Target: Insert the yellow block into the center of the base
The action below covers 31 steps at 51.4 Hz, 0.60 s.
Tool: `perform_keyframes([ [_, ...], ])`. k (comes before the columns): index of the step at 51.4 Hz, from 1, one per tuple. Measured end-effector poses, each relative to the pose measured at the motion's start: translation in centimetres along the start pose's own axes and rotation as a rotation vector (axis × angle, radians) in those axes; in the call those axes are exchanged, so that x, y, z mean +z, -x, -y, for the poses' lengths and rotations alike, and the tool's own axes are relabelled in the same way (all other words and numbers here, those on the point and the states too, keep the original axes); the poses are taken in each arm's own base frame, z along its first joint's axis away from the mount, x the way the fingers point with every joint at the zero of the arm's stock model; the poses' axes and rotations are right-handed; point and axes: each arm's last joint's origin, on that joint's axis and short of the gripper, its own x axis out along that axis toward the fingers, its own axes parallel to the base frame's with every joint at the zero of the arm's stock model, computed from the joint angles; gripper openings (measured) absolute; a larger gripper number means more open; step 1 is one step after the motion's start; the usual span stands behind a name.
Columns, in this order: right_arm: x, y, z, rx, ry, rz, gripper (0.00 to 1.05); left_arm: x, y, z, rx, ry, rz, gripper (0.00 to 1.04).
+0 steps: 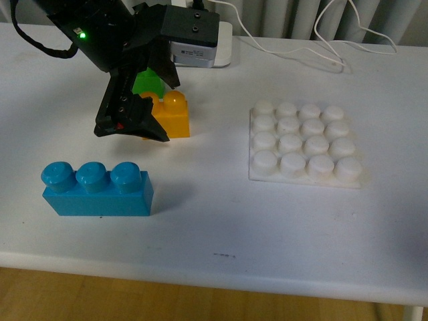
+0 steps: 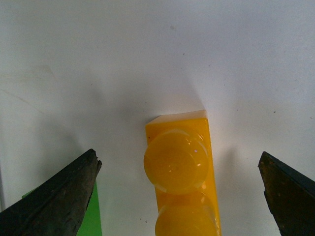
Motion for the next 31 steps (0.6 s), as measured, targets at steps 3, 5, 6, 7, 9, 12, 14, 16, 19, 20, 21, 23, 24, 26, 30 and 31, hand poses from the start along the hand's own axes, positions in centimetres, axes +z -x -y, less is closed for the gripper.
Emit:
perform_keyframes([
  [3, 0.0, 0.0, 0.0, 0.000, 0.000, 0.000, 0.95, -0.1, -0.2, 0.0, -0.004, 0.005, -0.007, 0.98],
  [5, 0.0, 0.0, 0.0, 0.000, 0.000, 0.000, 0.95, -0.2, -0.4, 0.1, -0.009, 0.007, -0.007, 0.93],
  [6, 0.0, 0.0, 0.0, 0.000, 0.000, 0.000, 0.95, -0.2, -0.5, 0.1, -0.010, 0.008, -0.008, 0.89],
  [7, 0.0, 0.0, 0.0, 0.000, 0.000, 0.000, 0.95, -0.3, -0.6, 0.1, -0.013, 0.010, -0.008, 0.86],
  [9, 0.0, 0.0, 0.0, 0.000, 0.000, 0.000, 0.95, -0.3, -0.8, 0.2, -0.017, 0.012, -0.010, 0.77],
  [12, 0.0, 0.0, 0.0, 0.000, 0.000, 0.000, 0.95, -0.4, -0.9, 0.2, -0.021, 0.015, -0.011, 0.68],
  [14, 0.0, 0.0, 0.0, 0.000, 0.000, 0.000, 0.95, -0.5, -1.0, 0.2, -0.023, 0.016, -0.011, 0.62],
  [16, 0.0, 0.0, 0.0, 0.000, 0.000, 0.000, 0.95, -0.5, -1.1, 0.2, -0.026, 0.017, -0.012, 0.57],
  [19, 0.0, 0.0, 0.0, 0.000, 0.000, 0.000, 0.95, -0.5, -1.1, 0.3, -0.026, 0.018, -0.014, 0.50],
  [20, 0.0, 0.0, 0.0, 0.000, 0.000, 0.000, 0.95, -0.5, -1.1, 0.3, -0.026, 0.018, -0.015, 0.46],
  [21, 0.0, 0.0, 0.0, 0.000, 0.000, 0.000, 0.95, -0.5, -1.1, 0.3, -0.026, 0.018, -0.015, 0.44],
  [23, 0.0, 0.0, 0.0, 0.000, 0.000, 0.000, 0.95, -0.5, -1.1, 0.2, -0.027, 0.018, -0.014, 0.39],
  [24, 0.0, 0.0, 0.0, 0.000, 0.000, 0.000, 0.95, -0.5, -1.1, 0.2, -0.028, 0.019, -0.014, 0.36],
  [26, 0.0, 0.0, 0.0, 0.000, 0.000, 0.001, 0.95, -0.4, -1.0, 0.1, -0.028, 0.020, -0.014, 0.33],
  [30, 0.0, 0.0, 0.0, 0.000, 0.000, 0.000, 0.95, 0.0, -0.6, -0.2, -0.031, 0.017, -0.010, 0.33],
  [31, 0.0, 0.0, 0.0, 0.000, 0.000, 0.000, 0.95, 0.1, -0.5, -0.3, -0.030, 0.015, -0.009, 0.33],
])
